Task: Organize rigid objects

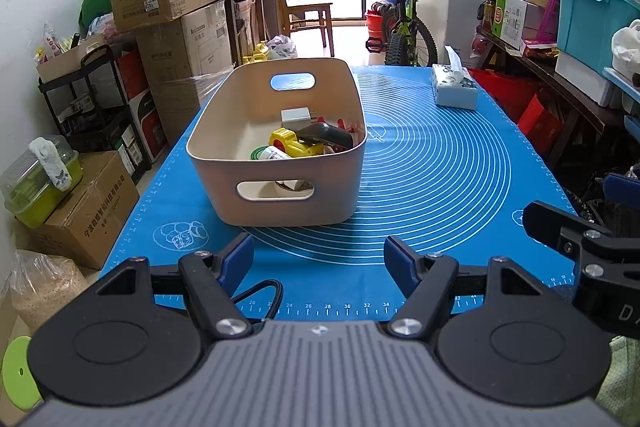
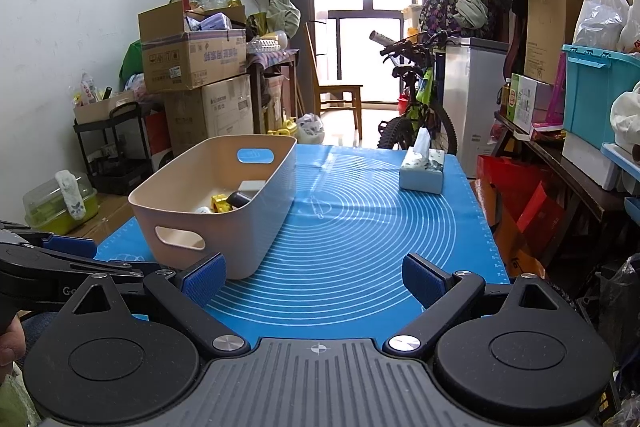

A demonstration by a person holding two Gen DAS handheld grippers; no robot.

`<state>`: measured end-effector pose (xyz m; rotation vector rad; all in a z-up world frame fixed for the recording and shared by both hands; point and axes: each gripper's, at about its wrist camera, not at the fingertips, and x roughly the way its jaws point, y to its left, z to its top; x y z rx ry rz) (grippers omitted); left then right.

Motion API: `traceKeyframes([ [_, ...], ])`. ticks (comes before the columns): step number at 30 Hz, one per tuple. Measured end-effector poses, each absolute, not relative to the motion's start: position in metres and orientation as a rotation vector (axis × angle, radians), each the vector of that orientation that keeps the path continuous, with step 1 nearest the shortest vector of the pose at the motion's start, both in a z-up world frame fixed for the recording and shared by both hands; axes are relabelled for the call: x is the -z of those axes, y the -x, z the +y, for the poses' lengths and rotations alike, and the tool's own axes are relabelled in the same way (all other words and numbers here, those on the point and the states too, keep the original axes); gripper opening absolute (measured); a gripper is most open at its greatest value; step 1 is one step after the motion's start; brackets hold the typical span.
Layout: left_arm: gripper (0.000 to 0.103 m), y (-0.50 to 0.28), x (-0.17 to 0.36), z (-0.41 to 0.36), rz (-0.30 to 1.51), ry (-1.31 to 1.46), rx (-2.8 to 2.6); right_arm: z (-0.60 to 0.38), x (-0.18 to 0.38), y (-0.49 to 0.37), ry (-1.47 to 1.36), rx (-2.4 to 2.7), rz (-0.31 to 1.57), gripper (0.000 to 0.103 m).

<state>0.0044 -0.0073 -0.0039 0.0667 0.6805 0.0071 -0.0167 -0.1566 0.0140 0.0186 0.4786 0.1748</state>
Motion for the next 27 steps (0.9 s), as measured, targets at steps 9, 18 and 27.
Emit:
traceKeyframes([
  [9,0.072,-0.0045,0.0040,-0.0083,0.680,-0.070,-0.008,-0.1582,-0.0136,0.0171,-0.017,-0.168,0.477,0.095],
  [18,0.072,-0.0037,0.0040,-0.0079,0.678,-0.072,-0.006,-0.1579,-0.0136,0.0169,-0.016,-0.167,0.477,0.095],
  [27,0.073,-0.0037,0.0038,-0.0090,0.676,-0.072,-0.007,-0.1578,-0.0137,0.0168,-0.015,-0.167,0.478,0.095],
])
